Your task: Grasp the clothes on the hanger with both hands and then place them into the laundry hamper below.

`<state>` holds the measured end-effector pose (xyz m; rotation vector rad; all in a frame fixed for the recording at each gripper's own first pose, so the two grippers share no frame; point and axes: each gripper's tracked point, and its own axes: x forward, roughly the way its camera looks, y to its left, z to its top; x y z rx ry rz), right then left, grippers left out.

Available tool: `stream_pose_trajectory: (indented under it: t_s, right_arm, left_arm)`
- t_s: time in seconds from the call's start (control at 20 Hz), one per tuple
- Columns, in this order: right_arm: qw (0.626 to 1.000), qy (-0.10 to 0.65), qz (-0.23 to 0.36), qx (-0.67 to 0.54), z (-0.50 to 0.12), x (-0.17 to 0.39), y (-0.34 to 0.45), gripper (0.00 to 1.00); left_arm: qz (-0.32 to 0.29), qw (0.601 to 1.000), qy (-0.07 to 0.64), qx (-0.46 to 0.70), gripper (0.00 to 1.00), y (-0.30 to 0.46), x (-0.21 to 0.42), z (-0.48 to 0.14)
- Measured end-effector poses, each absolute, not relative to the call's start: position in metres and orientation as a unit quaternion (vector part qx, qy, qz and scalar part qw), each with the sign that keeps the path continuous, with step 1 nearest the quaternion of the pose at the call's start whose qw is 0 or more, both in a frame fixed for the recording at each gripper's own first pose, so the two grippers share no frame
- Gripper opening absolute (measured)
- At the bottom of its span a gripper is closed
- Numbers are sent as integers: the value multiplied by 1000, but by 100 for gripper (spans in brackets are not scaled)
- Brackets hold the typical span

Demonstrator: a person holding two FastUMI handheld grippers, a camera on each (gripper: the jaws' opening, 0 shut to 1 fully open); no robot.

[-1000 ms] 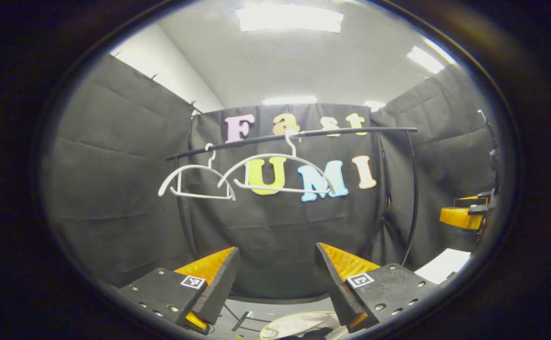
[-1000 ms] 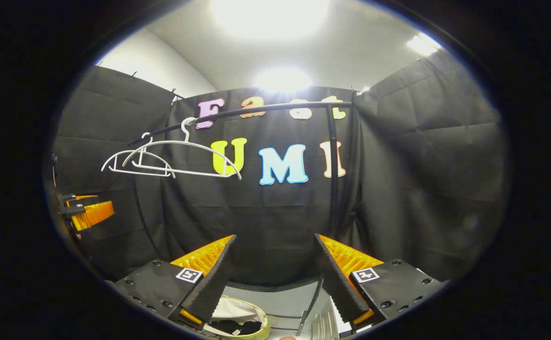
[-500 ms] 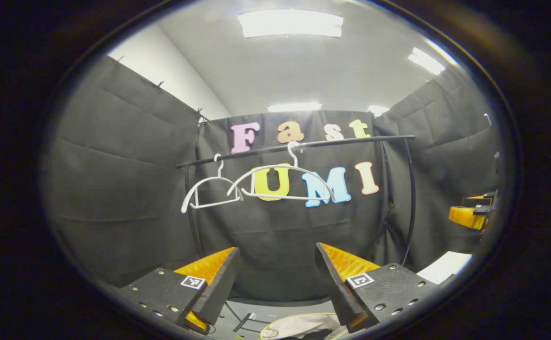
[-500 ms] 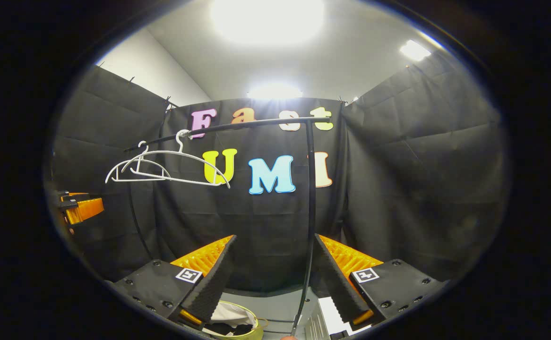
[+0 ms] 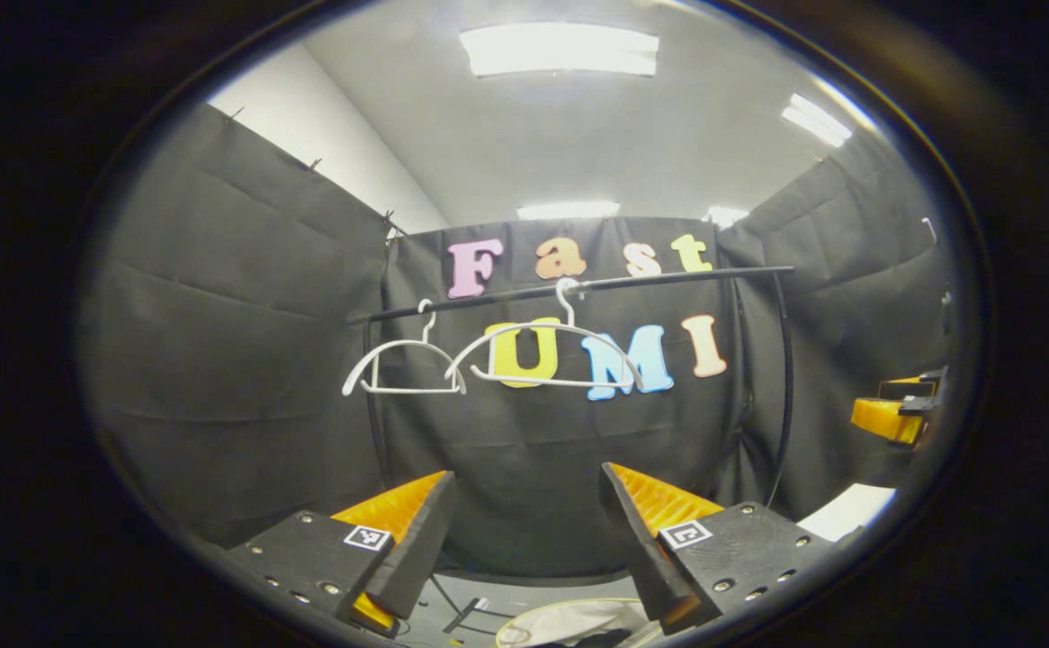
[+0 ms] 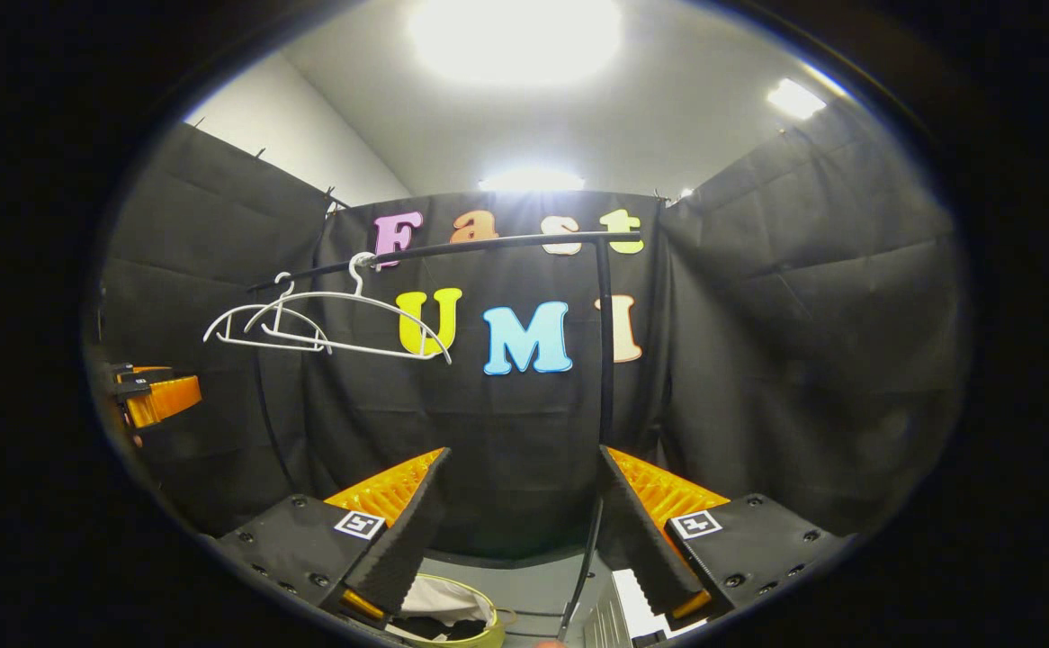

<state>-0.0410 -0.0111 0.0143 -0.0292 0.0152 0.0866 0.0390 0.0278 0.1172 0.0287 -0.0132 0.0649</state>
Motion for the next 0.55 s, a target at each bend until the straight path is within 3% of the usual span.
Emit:
stream_pose_trajectory:
  t_s: [0.55]
  right_arm:
    - [999,2,31,-8,17,-34,-20,99]
  left_arm:
    - [27,999,-11,17,92,25,43,120]
